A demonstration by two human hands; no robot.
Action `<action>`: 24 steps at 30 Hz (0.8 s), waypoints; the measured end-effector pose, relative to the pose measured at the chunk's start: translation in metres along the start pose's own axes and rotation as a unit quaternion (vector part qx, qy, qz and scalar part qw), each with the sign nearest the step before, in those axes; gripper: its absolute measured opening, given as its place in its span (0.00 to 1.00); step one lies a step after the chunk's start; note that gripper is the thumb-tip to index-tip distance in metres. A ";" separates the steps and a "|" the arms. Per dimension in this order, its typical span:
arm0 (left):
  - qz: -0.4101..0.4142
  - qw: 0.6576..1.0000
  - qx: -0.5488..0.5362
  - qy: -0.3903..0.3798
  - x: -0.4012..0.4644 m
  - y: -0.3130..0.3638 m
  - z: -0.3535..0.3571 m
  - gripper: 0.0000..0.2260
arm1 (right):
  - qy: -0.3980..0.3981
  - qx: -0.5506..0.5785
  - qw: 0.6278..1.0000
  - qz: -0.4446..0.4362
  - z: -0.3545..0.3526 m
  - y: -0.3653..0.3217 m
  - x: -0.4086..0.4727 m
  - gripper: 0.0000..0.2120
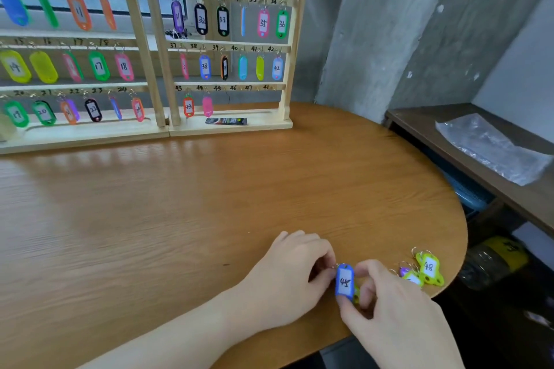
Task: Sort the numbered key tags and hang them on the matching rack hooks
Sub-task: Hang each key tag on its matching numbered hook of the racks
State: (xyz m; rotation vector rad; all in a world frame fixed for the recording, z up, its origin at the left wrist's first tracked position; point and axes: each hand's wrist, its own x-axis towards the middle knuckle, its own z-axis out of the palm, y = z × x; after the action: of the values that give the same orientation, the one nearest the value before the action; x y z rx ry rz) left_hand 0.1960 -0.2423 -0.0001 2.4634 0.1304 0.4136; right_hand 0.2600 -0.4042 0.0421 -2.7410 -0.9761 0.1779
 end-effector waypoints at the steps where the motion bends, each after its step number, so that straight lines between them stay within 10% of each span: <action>1: 0.001 1.000 -0.007 -0.002 -0.002 0.000 -0.002 0.03 | 0.006 -0.003 1.000 -0.010 0.004 -0.003 0.002 0.11; 16: -0.103 0.984 -0.023 0.145 0.004 -0.051 -0.080 0.08 | 0.017 0.252 0.955 -0.156 0.003 -0.059 0.070 0.11; 24: -0.211 0.941 -0.037 0.263 -0.003 -0.097 -0.116 0.09 | -0.076 0.439 0.890 -0.098 0.007 -0.111 0.127 0.11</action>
State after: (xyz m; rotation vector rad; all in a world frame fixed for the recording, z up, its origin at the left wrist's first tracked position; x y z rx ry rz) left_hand 0.1561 -0.0990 0.0272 2.1127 0.8308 0.8508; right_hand 0.2889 -0.2382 0.0582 -1.8075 -0.8984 0.6318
